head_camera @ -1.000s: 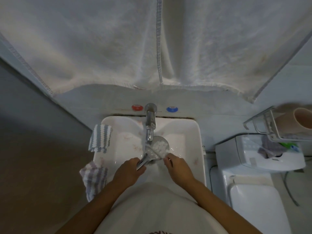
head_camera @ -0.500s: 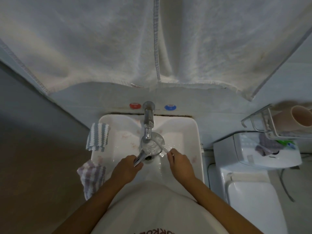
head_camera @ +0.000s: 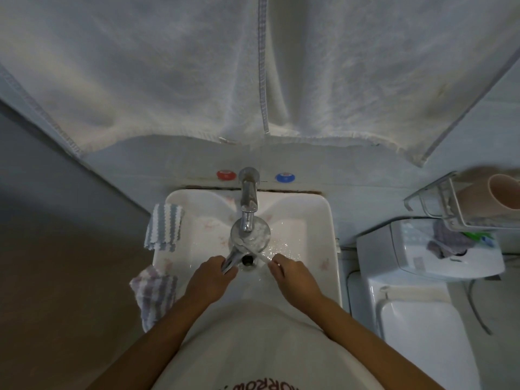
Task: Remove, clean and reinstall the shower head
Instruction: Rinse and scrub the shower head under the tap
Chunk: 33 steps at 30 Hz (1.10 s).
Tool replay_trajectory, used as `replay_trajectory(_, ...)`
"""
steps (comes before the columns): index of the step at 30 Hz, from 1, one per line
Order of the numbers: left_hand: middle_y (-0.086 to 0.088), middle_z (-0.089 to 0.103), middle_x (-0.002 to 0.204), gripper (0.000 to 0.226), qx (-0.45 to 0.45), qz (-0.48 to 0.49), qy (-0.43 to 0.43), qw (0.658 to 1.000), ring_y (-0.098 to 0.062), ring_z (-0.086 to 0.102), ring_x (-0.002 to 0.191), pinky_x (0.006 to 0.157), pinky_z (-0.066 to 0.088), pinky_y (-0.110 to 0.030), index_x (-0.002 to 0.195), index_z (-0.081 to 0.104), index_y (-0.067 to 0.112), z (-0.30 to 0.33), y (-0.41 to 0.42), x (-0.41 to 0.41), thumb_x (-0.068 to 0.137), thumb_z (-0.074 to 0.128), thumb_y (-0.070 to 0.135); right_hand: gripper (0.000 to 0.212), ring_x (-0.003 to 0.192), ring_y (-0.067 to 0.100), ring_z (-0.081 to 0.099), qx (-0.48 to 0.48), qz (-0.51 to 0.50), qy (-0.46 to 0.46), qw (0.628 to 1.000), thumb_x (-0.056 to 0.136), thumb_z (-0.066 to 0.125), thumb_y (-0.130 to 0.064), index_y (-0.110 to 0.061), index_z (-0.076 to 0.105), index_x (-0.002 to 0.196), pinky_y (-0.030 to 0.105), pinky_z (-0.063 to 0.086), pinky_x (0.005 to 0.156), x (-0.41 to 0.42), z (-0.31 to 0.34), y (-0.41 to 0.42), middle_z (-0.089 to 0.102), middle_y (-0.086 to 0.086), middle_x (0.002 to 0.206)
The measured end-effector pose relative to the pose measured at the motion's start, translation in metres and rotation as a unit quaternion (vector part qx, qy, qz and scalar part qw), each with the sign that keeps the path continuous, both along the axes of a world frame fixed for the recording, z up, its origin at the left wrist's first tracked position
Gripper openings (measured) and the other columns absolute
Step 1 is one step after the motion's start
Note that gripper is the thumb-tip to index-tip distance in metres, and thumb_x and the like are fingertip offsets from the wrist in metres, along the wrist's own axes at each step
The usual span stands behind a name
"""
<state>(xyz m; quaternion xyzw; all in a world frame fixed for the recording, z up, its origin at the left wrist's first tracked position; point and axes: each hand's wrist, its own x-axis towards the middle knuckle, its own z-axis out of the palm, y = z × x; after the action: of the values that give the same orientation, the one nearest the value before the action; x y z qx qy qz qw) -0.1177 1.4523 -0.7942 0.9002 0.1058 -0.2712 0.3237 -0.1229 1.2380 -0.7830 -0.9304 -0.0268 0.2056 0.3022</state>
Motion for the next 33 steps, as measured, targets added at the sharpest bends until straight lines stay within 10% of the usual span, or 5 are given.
replay_trajectory(33,-0.006,0.063,0.079,0.031,0.007,0.0,-0.06,0.998,-0.026,0.062,0.072,0.064,0.047,-0.035,0.084,0.058,0.012,0.001,-0.012,0.017,0.088,0.056,0.042,0.032,0.07,0.031,0.051,-0.022,-0.02,-0.009,1.0,0.103,0.037,-0.037,-0.013,0.056,0.095,0.035,0.03,0.058,0.004,0.007,0.0,0.066,0.013,0.082)
